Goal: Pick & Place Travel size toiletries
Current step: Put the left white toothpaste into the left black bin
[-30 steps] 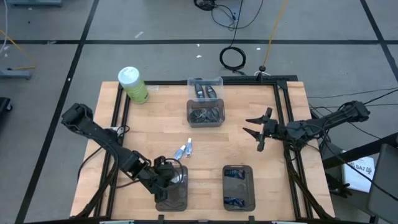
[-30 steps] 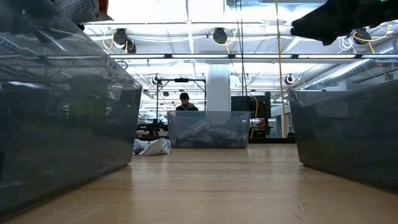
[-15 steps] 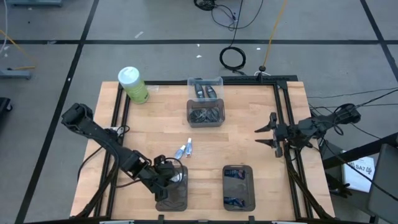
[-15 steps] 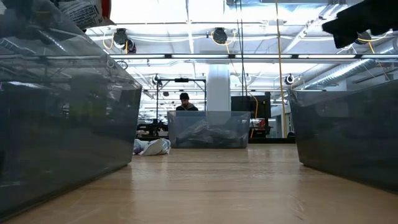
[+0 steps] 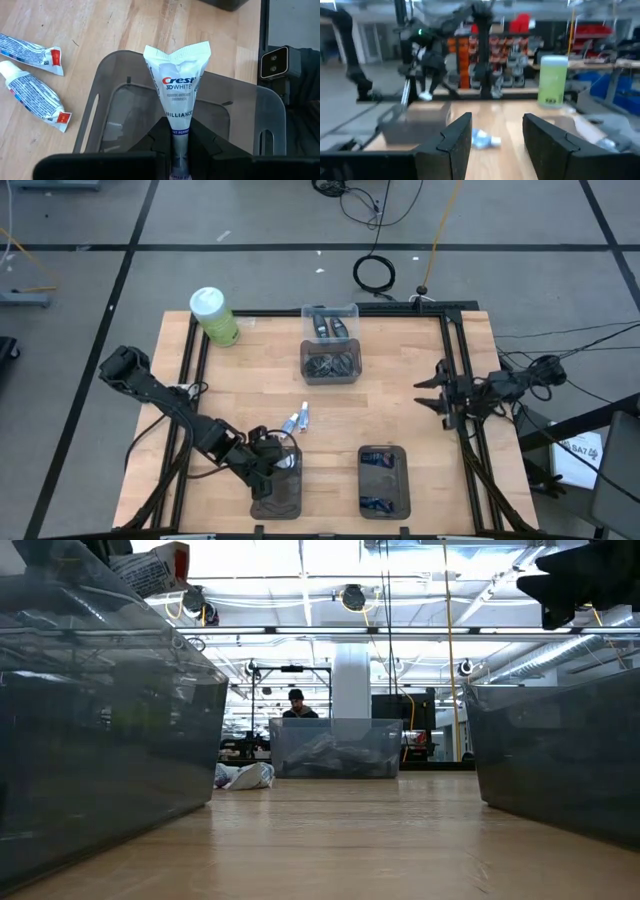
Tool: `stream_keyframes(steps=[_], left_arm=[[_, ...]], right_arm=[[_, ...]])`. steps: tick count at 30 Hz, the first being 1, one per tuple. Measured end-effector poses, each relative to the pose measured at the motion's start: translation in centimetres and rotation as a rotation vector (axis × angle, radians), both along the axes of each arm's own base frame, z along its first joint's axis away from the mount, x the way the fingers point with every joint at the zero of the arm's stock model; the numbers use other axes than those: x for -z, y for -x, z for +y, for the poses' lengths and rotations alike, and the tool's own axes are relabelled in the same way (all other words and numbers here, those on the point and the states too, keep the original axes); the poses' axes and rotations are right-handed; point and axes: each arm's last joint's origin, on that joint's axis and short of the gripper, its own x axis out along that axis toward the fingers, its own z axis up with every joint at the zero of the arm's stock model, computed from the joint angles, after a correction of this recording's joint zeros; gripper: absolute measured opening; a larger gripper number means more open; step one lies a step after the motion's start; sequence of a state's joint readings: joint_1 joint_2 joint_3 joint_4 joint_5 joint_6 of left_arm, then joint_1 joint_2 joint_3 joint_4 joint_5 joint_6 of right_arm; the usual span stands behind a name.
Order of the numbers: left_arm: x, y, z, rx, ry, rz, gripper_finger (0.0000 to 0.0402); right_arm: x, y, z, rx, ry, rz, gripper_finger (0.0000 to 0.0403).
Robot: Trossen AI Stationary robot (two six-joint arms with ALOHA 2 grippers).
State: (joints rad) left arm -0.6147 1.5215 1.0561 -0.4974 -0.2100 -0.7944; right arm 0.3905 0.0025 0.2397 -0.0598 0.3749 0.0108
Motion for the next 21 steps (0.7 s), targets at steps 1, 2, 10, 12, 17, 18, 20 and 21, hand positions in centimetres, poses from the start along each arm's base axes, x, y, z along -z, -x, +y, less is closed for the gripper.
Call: stream_keyframes(steps=[1, 2, 10, 12, 17, 18, 20, 21], left_arm=[[0.0, 0.0, 0.0, 0.0, 0.0, -0.001, 0.0037], [0.0, 0.0, 0.0, 0.0, 0.0, -0.001, 0.0037], [0.0, 0.0, 0.0, -0.003, 0.002, -0.001, 0.0037], [0.0, 0.0, 0.0, -0.003, 0.002, -0.001, 0.0037], [0.0, 0.0, 0.0, 0.008, -0.006, -0.002, 0.0037], [0.0, 0.0, 0.0, 0.01, -0.007, -0.002, 0.0037], [0.0, 0.0, 0.1, 0.01, -0.008, -0.001, 0.0037], [0.0, 0.0, 0.1, 0.01, -0.008, -0.001, 0.0037]], right_arm=[[0.3, -0.2, 0.1, -0.011, 0.006, -0.02, 0.0164], [0.8, -0.4, 0.3, -0.022, 0.014, -0.031, 0.0164], [2.8, -1.1, 0.6, -0.035, 0.017, -0.091, 0.0164], [3.3, -1.2, 0.7, -0.07, 0.023, -0.043, 0.0164], [3.8, -1.4, 0.5, -0.06, -0.007, 0.01, 0.0164], [3.8, -1.4, 0.4, -0.04, -0.008, 0.011, 0.0164], [3.8, -1.4, -0.1, 0.033, -0.011, 0.007, 0.0164], [3.8, -1.4, -0.3, 0.064, -0.004, 0.008, 0.0164]])
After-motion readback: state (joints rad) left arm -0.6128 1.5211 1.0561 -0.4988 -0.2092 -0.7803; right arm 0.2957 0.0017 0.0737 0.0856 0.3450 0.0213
